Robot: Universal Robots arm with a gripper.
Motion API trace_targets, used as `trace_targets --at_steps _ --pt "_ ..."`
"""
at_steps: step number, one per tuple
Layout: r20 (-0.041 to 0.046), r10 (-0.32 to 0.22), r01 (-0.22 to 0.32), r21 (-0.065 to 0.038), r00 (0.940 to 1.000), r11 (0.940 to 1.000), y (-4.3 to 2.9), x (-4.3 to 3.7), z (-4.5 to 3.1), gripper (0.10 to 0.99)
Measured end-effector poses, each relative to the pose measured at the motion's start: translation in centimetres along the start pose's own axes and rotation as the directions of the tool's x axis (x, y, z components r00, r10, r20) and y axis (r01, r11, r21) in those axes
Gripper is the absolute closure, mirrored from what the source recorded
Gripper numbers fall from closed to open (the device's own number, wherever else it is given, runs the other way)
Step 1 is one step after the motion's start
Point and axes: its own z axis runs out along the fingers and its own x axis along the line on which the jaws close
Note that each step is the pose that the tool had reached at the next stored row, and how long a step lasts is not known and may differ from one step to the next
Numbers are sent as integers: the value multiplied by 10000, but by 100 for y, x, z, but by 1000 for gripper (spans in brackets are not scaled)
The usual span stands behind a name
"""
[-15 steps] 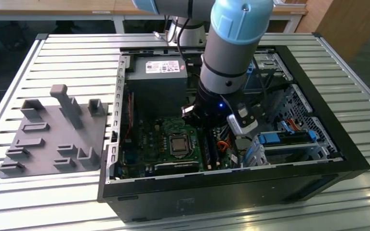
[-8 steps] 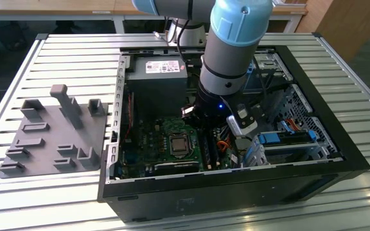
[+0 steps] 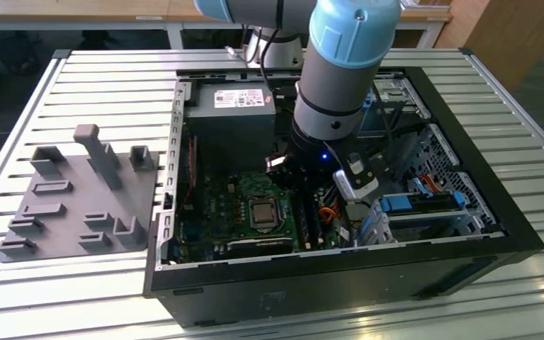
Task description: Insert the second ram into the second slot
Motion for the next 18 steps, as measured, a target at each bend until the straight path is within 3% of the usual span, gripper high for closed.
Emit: trace_targets --at_steps 1,7,14,18 --pt "0 0 0 0 10000 10000 0 0 0 816" --pt "-3 0 0 0 10000 10000 2 2 -56 816" --pt "-7 1 -1 7 10000 10000 7 8 -234 816" --pt "-8 0 0 3 10000 10000 8 8 -252 827"
